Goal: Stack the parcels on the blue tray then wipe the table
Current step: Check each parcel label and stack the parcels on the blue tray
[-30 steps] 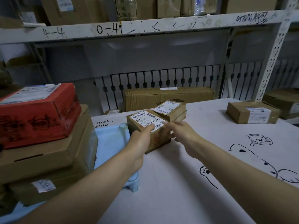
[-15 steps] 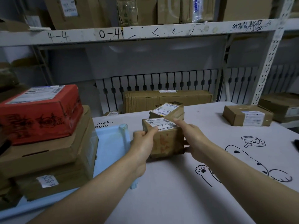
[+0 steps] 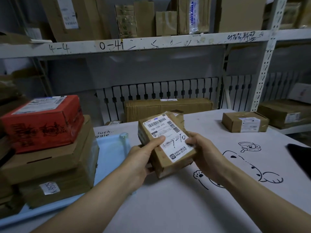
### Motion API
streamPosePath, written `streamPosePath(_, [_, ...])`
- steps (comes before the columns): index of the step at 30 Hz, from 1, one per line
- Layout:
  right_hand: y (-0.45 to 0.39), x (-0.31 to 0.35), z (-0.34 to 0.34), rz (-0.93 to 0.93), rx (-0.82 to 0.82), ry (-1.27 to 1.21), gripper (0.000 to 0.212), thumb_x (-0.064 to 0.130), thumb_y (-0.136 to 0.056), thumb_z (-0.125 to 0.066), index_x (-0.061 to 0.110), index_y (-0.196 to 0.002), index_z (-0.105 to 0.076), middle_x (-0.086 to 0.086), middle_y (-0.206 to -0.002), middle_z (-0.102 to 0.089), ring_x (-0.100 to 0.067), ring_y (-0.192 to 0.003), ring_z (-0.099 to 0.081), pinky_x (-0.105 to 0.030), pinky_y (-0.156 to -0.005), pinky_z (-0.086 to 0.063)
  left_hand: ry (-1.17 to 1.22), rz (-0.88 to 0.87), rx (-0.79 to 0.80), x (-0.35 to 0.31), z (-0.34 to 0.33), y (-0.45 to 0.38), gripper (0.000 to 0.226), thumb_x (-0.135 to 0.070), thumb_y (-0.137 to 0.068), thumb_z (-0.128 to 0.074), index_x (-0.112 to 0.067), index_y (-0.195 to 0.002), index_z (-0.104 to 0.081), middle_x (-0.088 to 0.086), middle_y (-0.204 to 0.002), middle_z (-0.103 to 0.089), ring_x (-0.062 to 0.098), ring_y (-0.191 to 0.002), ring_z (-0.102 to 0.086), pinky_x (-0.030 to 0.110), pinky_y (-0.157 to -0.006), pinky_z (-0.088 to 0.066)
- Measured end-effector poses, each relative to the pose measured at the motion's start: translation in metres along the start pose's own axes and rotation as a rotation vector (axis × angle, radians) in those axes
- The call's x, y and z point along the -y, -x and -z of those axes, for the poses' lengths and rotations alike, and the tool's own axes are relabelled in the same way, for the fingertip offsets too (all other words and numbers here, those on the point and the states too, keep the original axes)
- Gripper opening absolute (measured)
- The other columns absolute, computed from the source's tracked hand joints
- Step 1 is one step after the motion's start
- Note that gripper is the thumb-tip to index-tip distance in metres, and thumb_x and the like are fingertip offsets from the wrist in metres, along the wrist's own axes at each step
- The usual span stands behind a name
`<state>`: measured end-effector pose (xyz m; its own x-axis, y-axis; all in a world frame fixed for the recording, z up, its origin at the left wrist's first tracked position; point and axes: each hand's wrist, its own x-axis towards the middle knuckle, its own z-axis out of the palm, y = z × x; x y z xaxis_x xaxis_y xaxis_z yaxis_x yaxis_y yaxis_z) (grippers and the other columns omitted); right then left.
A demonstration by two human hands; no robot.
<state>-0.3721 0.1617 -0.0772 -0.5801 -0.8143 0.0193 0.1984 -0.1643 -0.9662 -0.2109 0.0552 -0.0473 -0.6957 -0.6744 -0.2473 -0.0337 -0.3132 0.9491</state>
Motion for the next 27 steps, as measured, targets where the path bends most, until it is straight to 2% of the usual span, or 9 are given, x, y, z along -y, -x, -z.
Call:
streamPosePath(3, [0.01, 0.004, 0.003, 0.032, 0.063, 0.101, 0.049, 0.044, -0.079, -0.058, 0.016, -0.115, -0.073, -0.017, -0.118, -0.071, -0.032, -0.105, -0.062, -0.043, -0.091, -0.046, -0.038, -0.096, 0.027, -0.001, 0.006, 0.009, 0.045, -0.027, -0.072, -0.079, -0.012, -0.114, -0.069, 0.006, -0.1, -0.078, 0.024, -0.096, -0.074, 0.043, -0.092, -0.055])
streamPosePath(6, [0.017, 0.005, 0.01, 0.007, 0.137, 0.217, 0.056, 0.056, -0.079, -0.064, 0.022, -0.123, -0.068, -0.011, -0.12, -0.072, -0.032, -0.117, -0.064, -0.051, -0.101, -0.051, -0.12, -0.247, 0.043, -0.002, 0.011, 0.015, 0.066, -0.024, -0.056, -0.086, -0.015, -0.118, -0.065, 0.003, -0.107, -0.077, 0.02, -0.097, -0.074, 0.037, -0.084, -0.056])
streamPosePath(9, [0.026, 0.006, 0.015, -0.011, 0.261, 0.214, 0.073, 0.042, -0.068, -0.077, 0.021, -0.135, -0.057, -0.008, -0.122, -0.071, -0.028, -0.115, -0.066, -0.042, -0.089, -0.055, -0.219, -0.36, 0.065, -0.002, 0.019, 0.018, 0.093, -0.022, -0.045, -0.094, -0.019, -0.129, -0.055, 0.0, -0.117, -0.073, 0.018, -0.108, -0.069, 0.039, -0.092, -0.057])
streamPosePath(12, [0.032, 0.008, 0.015, 0.016, 0.329, 0.216, 0.079, 0.019, -0.064, -0.078, 0.019, -0.139, -0.051, -0.011, -0.128, -0.068, -0.031, -0.117, -0.066, -0.047, -0.097, -0.052, -0.337, -0.442, 0.113, -0.002, 0.027, 0.025, 0.099, -0.014, -0.051, -0.088, -0.025, -0.138, -0.044, -0.004, -0.126, -0.065, 0.004, -0.11, -0.065, 0.022, -0.085, -0.056])
streamPosePath(14, [0.034, 0.011, 0.014, 0.054, 0.351, 0.263, 0.078, 0.008, -0.065, -0.076, 0.019, -0.138, -0.052, -0.011, -0.131, -0.066, -0.03, -0.12, -0.064, -0.05, -0.104, -0.049, -0.416, -0.473, 0.139, -0.002, 0.031, 0.03, 0.103, -0.016, -0.051, -0.089, -0.032, -0.139, -0.04, -0.008, -0.131, -0.06, 0.0, -0.115, -0.06, 0.018, -0.087, -0.054])
streamPosePath(18, [0.039, 0.018, 0.009, 0.141, 0.36, 0.421, 0.077, -0.007, -0.07, -0.072, 0.027, -0.136, -0.053, 0.004, -0.129, -0.066, -0.015, -0.127, -0.057, -0.041, -0.097, -0.053, -0.612, -0.541, 0.143, -0.003, 0.039, 0.036, 0.107, -0.026, -0.054, -0.088, -0.04, -0.143, -0.028, -0.019, -0.139, -0.05, -0.004, -0.13, -0.045, 0.032, -0.114, -0.036])
streamPosePath(21, [0.04, 0.02, 0.004, 0.194, 0.325, 0.474, 0.08, -0.004, -0.068, -0.073, 0.032, -0.136, -0.051, 0.009, -0.125, -0.067, -0.013, -0.126, -0.055, -0.043, -0.098, -0.053, -0.634, -0.554, 0.121, -0.002, 0.042, 0.036, 0.112, -0.028, -0.054, -0.089, -0.041, -0.145, -0.024, -0.019, -0.139, -0.049, 0.0, -0.133, -0.043, 0.037, -0.117, -0.033])
streamPosePath(24, [0.041, 0.02, 0.001, 0.219, 0.319, 0.537, 0.081, 0.001, -0.069, -0.075, 0.038, -0.136, -0.051, 0.012, -0.127, -0.066, -0.012, -0.126, -0.055, -0.048, -0.107, -0.046, -0.597, -0.552, 0.122, 0.0, 0.046, 0.036, 0.111, -0.016, -0.055, -0.089, -0.04, -0.144, -0.027, -0.018, -0.135, -0.052, 0.002, -0.131, -0.046, 0.026, -0.108, -0.043])
streamPosePath(27, [0.042, 0.017, 0.002, 0.195, 0.322, 0.575, 0.084, 0.011, -0.069, -0.081, 0.041, -0.139, -0.046, 0.013, -0.133, -0.062, -0.012, -0.13, -0.052, -0.05, -0.109, -0.042, -0.562, -0.536, 0.146, 0.001, 0.048, 0.038, 0.106, 0.001, -0.063, -0.088, -0.038, -0.143, -0.03, -0.009, -0.134, -0.055, 0.007, -0.126, -0.053, 0.017, -0.095, -0.049])
